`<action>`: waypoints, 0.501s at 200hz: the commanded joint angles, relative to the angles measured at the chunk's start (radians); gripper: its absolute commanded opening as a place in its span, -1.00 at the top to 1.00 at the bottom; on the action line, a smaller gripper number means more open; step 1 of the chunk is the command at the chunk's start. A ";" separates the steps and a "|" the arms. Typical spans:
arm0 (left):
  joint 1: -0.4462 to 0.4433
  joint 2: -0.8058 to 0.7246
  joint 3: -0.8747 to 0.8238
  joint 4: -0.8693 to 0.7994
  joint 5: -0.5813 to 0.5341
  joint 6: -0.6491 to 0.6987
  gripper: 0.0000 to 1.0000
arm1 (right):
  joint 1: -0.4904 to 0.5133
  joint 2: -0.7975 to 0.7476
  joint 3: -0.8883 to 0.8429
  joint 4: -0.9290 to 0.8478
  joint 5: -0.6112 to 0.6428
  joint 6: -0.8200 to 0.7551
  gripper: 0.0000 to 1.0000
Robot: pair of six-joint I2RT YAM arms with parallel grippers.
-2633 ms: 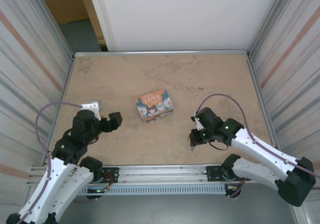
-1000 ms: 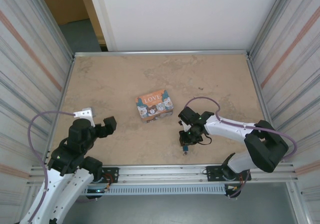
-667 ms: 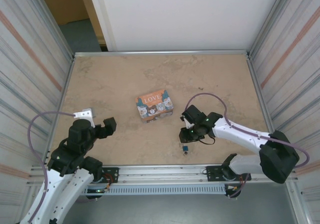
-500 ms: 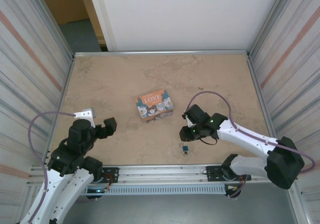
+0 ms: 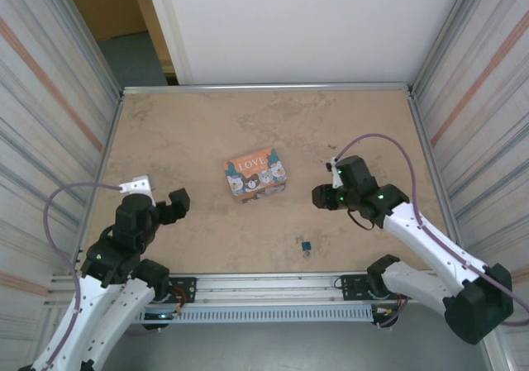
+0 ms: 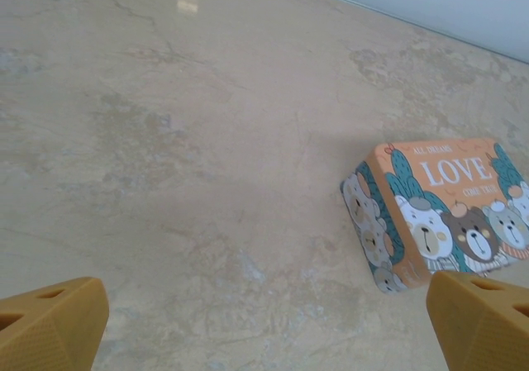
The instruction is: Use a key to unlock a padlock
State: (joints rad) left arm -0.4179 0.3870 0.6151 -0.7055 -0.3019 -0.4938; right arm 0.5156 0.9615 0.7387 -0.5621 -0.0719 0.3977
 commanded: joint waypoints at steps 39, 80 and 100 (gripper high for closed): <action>0.006 0.060 0.033 0.077 -0.133 0.044 -0.97 | -0.255 -0.202 -0.113 0.119 0.030 -0.122 -0.29; 0.008 0.089 0.005 0.167 -0.188 0.100 -0.97 | -0.433 -0.303 -0.206 0.210 -0.024 -0.151 -0.77; 0.008 0.114 -0.007 0.214 -0.214 0.139 -0.97 | -0.504 -0.314 -0.247 0.267 -0.051 -0.154 -0.99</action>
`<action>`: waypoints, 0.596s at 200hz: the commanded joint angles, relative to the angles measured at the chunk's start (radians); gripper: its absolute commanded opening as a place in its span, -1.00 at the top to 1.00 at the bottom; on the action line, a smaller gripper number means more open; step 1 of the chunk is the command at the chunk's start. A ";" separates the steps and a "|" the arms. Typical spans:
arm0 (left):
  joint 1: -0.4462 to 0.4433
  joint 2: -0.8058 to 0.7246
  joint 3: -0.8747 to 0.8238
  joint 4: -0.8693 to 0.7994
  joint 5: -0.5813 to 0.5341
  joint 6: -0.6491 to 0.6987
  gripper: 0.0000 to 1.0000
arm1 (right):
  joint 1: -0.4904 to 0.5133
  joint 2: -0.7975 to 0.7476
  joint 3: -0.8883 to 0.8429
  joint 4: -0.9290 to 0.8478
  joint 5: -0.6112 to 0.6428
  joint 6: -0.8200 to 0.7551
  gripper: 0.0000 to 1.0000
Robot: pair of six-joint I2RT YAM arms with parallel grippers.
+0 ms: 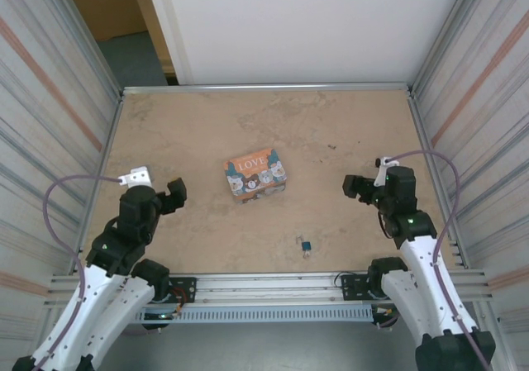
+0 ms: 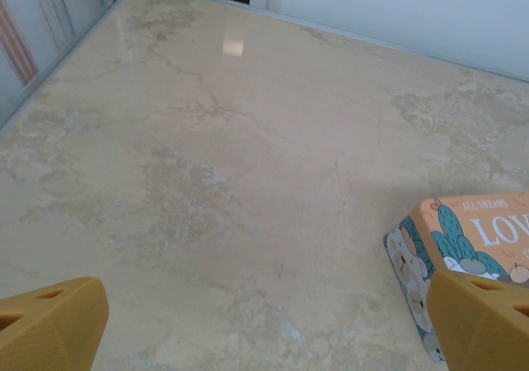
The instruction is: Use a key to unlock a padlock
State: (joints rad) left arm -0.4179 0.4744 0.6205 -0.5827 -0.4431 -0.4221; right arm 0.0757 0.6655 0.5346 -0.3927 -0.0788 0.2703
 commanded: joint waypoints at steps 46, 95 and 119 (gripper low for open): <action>0.031 0.111 -0.041 0.224 -0.074 0.173 -0.97 | -0.171 0.019 -0.158 0.309 -0.078 -0.075 -0.98; 0.183 0.201 -0.099 0.361 0.044 0.180 -0.97 | -0.223 0.150 -0.238 0.561 -0.060 -0.083 -0.98; 0.239 0.245 -0.141 0.436 0.071 0.188 -0.97 | -0.225 0.229 -0.274 0.707 -0.056 -0.091 -0.98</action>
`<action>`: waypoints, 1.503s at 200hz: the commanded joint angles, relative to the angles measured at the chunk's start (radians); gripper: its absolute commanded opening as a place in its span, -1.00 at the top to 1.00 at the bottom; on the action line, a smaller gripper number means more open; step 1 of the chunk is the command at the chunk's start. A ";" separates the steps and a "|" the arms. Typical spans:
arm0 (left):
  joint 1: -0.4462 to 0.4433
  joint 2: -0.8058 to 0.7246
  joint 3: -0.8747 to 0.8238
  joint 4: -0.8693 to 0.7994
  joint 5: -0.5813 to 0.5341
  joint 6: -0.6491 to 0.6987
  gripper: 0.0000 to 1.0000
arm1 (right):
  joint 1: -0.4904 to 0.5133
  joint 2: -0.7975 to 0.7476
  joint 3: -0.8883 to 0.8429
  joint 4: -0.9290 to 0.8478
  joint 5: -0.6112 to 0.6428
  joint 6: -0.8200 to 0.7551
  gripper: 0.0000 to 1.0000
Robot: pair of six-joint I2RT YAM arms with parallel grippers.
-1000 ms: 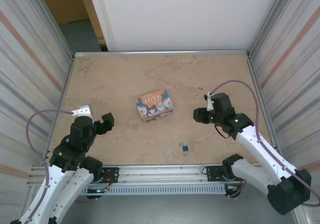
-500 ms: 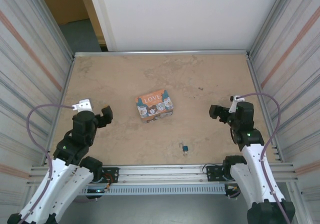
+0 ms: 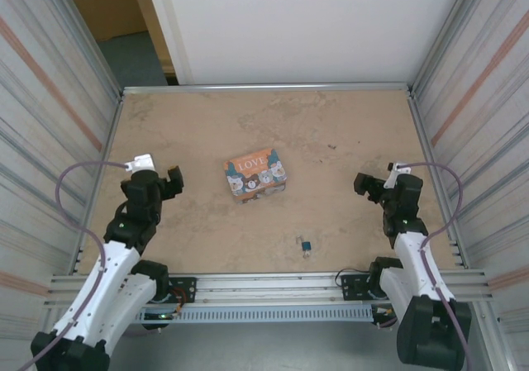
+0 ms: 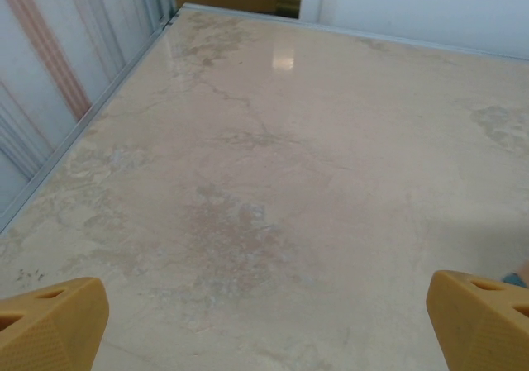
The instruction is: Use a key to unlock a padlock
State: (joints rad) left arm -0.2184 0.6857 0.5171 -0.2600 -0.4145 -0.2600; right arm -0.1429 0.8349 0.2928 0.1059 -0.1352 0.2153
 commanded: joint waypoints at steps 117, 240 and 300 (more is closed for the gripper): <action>0.053 0.231 -0.133 0.434 0.085 0.176 -0.97 | 0.011 0.417 -0.059 0.727 -0.045 -0.090 -0.98; 0.143 0.380 -0.196 0.744 0.214 0.235 -0.97 | 0.051 0.704 0.100 0.721 -0.018 -0.131 -0.98; 0.147 0.464 -0.212 0.882 0.255 0.273 -0.97 | 0.076 0.704 0.114 0.693 0.066 -0.129 -0.98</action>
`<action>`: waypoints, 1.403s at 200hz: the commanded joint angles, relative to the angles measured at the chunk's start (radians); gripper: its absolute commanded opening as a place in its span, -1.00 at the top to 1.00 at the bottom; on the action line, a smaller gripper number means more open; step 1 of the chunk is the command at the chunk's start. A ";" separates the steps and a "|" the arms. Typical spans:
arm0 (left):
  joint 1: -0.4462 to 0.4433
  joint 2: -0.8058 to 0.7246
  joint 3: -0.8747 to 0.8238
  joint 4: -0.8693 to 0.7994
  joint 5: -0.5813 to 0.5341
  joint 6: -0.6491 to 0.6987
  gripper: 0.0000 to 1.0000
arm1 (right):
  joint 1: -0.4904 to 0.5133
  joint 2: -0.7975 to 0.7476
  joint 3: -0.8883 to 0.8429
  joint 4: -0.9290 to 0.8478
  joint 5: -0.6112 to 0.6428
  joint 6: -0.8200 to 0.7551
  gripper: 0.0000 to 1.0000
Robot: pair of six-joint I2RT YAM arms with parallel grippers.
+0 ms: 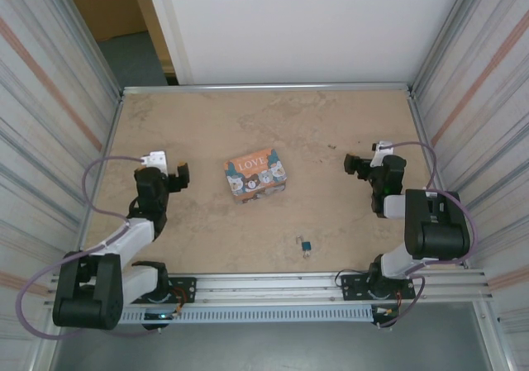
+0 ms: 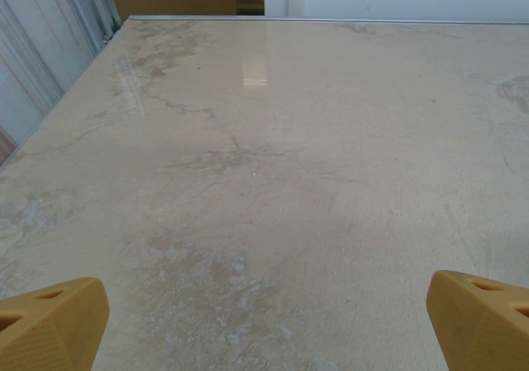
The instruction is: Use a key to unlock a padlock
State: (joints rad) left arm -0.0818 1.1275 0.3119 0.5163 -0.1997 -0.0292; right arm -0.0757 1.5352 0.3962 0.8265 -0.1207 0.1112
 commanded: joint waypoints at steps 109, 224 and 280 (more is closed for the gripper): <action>0.077 0.252 -0.018 0.383 0.220 0.074 -0.97 | 0.012 0.004 0.010 -0.027 0.056 -0.028 -0.98; 0.105 0.381 0.081 0.308 0.274 0.058 -0.97 | 0.013 0.004 0.011 -0.027 0.060 -0.027 -0.98; 0.082 0.385 0.102 0.271 0.289 0.098 -0.97 | 0.013 0.006 0.011 -0.027 0.059 -0.028 -0.98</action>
State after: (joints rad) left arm 0.0132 1.5074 0.3855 0.8089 0.0673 0.0334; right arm -0.0711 1.5352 0.3962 0.8059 -0.0750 0.1104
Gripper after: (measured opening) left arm 0.988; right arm 0.989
